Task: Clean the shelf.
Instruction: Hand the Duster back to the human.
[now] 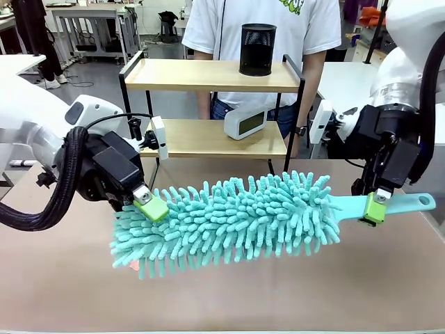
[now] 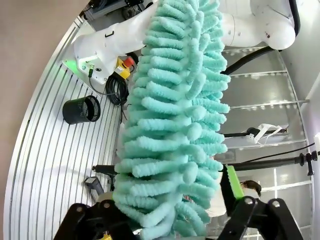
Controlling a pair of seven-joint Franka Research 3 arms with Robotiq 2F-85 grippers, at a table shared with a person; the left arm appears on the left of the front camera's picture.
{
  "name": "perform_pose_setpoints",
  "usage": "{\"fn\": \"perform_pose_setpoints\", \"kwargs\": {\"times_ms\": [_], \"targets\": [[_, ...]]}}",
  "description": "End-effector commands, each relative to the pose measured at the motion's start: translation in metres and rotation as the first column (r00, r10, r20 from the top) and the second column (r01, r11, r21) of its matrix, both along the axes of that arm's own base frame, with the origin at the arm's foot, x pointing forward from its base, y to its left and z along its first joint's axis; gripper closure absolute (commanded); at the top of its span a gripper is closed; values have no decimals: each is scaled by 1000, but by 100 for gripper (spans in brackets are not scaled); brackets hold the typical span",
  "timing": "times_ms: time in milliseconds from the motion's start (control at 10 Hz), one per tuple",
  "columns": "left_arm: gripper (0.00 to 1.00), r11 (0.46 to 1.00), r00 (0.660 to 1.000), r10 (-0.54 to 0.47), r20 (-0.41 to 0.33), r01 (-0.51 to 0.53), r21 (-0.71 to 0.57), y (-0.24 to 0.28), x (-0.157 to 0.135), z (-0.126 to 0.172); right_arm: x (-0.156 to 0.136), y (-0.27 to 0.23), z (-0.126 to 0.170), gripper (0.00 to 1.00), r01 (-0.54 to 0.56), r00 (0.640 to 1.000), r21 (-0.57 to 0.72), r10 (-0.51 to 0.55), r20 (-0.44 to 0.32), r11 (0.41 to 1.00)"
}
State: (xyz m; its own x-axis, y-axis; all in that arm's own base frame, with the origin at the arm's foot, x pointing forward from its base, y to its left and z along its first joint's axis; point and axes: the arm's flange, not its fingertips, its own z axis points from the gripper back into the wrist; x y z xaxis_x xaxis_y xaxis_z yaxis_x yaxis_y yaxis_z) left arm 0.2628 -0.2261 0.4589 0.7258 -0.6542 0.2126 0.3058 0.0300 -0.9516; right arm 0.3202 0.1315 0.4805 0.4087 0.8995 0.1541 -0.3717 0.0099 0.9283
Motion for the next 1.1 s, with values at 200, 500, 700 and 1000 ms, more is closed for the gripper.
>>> {"fn": "perform_pose_setpoints", "kwargs": {"times_ms": [200, 500, 700, 1000], "targets": [[100, 999, 999, -33, 22, 34, -21, 2, 1, 1, 1, 1, 7, 88, -4, 1000, 38, 4, -4, 999], [100, 1000, 999, -28, 24, 28, -8, 2, 2, 0, 2, 1, 6, 88, 1, 1000, 39, -1, -5, 999], [100, 999, 999, -36, 34, 36, 1, 1, 1, -1, 1, -1, 6, 88, 12, 1000, 37, -12, -3, 999], [100, 999, 998, -37, 42, 37, 3, 1, 1, -2, 2, -2, 5, 75, 32, 999, 29, -31, -3, 999]]}}
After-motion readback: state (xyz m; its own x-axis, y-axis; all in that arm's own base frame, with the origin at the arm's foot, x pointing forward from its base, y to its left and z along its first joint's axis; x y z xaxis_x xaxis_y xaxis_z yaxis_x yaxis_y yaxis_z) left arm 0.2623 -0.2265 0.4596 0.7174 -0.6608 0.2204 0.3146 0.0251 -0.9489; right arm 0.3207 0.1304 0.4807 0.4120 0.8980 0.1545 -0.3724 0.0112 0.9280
